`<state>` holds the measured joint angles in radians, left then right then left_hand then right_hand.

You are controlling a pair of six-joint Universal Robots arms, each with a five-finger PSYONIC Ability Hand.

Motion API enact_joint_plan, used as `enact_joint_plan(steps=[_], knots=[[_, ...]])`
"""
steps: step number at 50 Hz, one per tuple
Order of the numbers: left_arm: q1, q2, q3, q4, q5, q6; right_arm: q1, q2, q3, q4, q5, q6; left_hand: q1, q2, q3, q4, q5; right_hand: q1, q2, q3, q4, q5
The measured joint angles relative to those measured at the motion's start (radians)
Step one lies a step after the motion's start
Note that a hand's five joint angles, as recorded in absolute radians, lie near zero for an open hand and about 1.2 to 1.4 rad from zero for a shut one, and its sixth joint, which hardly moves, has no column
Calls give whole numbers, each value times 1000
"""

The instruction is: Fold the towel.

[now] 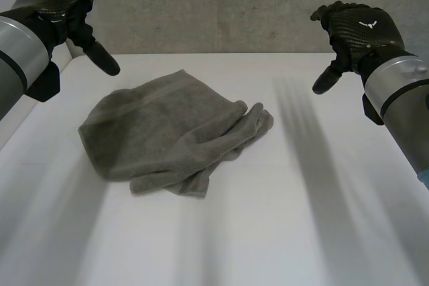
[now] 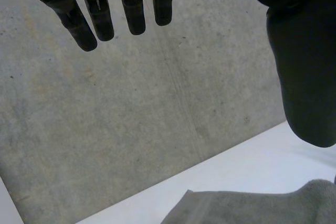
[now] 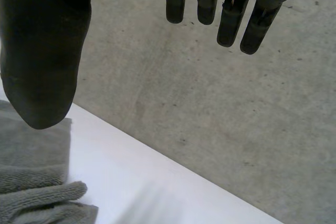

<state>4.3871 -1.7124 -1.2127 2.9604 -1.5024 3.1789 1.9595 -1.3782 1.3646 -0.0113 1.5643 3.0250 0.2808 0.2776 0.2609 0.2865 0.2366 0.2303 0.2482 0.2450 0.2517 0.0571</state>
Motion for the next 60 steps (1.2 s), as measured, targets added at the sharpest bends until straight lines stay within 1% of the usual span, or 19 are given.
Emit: enact_joint_plan(steps=[8, 27, 33, 38, 42, 46, 48, 51, 54, 55, 60], knots=[[-5, -10, -1, -5, -1, 4, 5, 6, -9, 6, 17, -6, 0, 0, 0, 0, 0, 0, 0, 0, 0, 0], [-7, -21, -10, 1, 1, 6, 10, 10, -9, 12, -4, -15, 0, 0, 0, 0, 0, -1, 0, 0, 0, 0], [-7, -21, -25, 3, 8, 23, 22, 15, -11, 66, -53, -59, 0, 0, 0, 0, 0, -1, 0, 0, 0, 0], [2, -28, -70, 13, 15, 46, 51, 39, -13, 148, -134, -115, 0, 0, 0, 0, 0, -1, 0, 0, 0, 0], [17, -49, -133, 58, 18, 69, 122, 101, -19, 189, -204, -140, 0, 0, 0, 0, 0, -1, 0, 0, 0, 0], [36, -73, -194, 121, 29, 99, 200, 186, -38, 199, -234, -146, 0, 0, 0, 0, 0, -1, 0, 0, 0, 0], [52, -87, -232, 164, 47, 125, 245, 248, -55, 199, -242, -145, 0, 0, 0, 0, 0, -1, 0, 0, 0, 0], [71, -101, -270, 204, 78, 152, 281, 317, -78, 196, -244, -141, 0, 0, 0, 0, 0, 3, 0, 0, 0, 3], [93, -132, -318, 250, 134, 191, 319, 415, -126, 185, -235, -136, 0, 0, 0, 0, 0, 19, 3, 2, 3, 7], [96, -138, -323, 255, 142, 197, 324, 427, -133, 183, -233, -135, 0, 0, 0, 0, 0, 22, 3, 2, 4, 14], [106, -199, -352, 275, 187, 242, 363, 541, -209, 155, -183, -132, 0, 0, 0, 0, 0, 39, 3, 19, 12, 51]])
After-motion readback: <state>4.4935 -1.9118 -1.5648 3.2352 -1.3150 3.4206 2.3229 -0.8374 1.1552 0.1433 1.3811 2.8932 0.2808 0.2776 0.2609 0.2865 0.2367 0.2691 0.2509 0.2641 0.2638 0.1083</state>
